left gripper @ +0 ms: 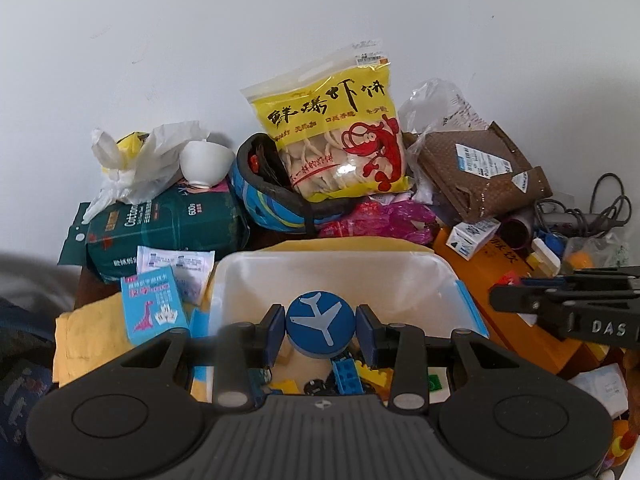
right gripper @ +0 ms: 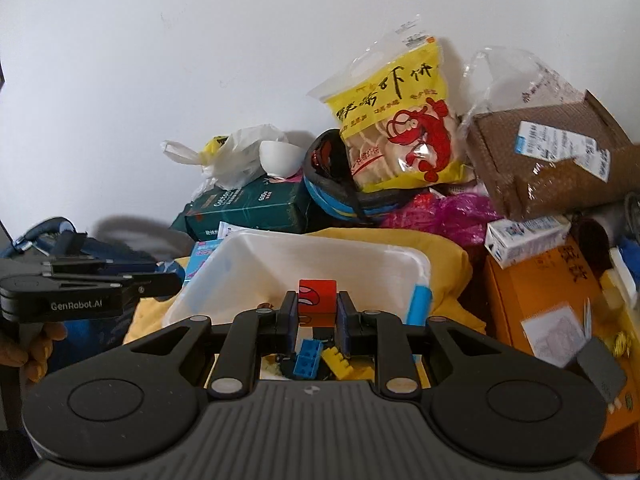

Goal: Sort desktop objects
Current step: 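Carry the airplane disc and red brick over the bin and open both tools, then grasp the pale green holed brick with the left tool while the right tool grasps the small yellow brick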

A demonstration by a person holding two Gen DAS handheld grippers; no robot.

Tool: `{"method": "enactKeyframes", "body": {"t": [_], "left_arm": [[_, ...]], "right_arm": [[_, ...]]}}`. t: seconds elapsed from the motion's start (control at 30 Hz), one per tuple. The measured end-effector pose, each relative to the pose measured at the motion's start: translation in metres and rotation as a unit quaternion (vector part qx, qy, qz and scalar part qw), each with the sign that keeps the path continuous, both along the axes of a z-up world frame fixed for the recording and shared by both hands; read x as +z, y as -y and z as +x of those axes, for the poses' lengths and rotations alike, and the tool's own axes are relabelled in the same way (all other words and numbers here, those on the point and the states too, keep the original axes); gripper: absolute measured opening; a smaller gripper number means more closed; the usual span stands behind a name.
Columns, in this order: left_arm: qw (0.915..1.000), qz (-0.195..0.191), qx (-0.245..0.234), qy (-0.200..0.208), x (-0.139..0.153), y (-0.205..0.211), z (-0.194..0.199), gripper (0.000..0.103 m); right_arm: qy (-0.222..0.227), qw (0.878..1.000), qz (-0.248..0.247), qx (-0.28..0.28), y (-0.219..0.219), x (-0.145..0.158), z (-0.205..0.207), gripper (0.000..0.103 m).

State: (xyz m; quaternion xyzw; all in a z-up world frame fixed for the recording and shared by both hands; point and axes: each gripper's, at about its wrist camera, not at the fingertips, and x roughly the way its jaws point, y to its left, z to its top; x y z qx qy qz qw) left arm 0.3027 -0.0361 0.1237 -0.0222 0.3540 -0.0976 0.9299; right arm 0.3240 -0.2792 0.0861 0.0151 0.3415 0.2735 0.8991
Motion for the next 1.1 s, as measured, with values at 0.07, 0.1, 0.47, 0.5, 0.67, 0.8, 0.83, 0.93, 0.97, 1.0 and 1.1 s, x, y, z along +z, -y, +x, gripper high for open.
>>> {"method": "enactKeyframes", "body": {"t": [0.07, 0.1, 0.47, 0.5, 0.67, 0.8, 0.83, 0.93, 0.97, 1.0, 1.1], "left_arm": [[1.0, 0.003, 0.001, -0.008, 0.001, 0.002, 0.007, 0.042], [0.9999, 0.006, 0.003, -0.01, 0.001, 0.002, 0.01, 0.042], [0.9996, 0.022, 0.014, 0.0, -0.019, -0.003, -0.004, 0.058], [0.9997, 0.023, 0.009, 0.005, -0.022, -0.004, -0.012, 0.058], [0.9993, 0.027, -0.012, 0.024, -0.059, -0.004, -0.07, 0.059], [0.9988, 0.04, -0.026, -0.007, -0.104, 0.004, -0.097, 0.058], [0.9983, 0.046, -0.028, -0.022, -0.115, 0.006, -0.101, 0.058], [0.998, 0.037, -0.016, -0.049, -0.137, 0.003, -0.11, 0.058], [0.9979, 0.032, -0.01, -0.055, -0.142, 0.0, -0.112, 0.058], [0.9978, 0.029, -0.005, -0.059, -0.145, -0.002, -0.114, 0.058], [0.9973, 0.031, 0.0, -0.066, -0.15, -0.004, -0.115, 0.058]], "right_arm": [[-0.002, 1.0, -0.009, 0.004, -0.007, 0.0, 0.005, 0.022], [-0.006, 1.0, -0.011, 0.006, -0.011, -0.001, 0.009, 0.022], [0.008, 0.999, -0.034, 0.007, -0.026, -0.005, 0.018, 0.043], [0.009, 0.999, -0.034, 0.01, -0.025, -0.007, 0.015, 0.043], [0.021, 0.999, -0.027, 0.037, -0.016, -0.026, -0.027, 0.043], [0.018, 0.997, -0.032, 0.071, -0.014, -0.066, -0.068, 0.048], [0.008, 0.996, -0.044, 0.074, -0.016, -0.081, -0.074, 0.049], [-0.036, 0.993, -0.084, 0.069, -0.024, -0.127, -0.073, 0.049], [-0.049, 0.992, -0.096, 0.065, -0.027, -0.141, -0.07, 0.048], [-0.061, 0.991, -0.102, 0.06, -0.03, -0.152, -0.066, 0.048], [-0.084, 0.989, -0.109, 0.053, -0.037, -0.176, -0.056, 0.048]]}}
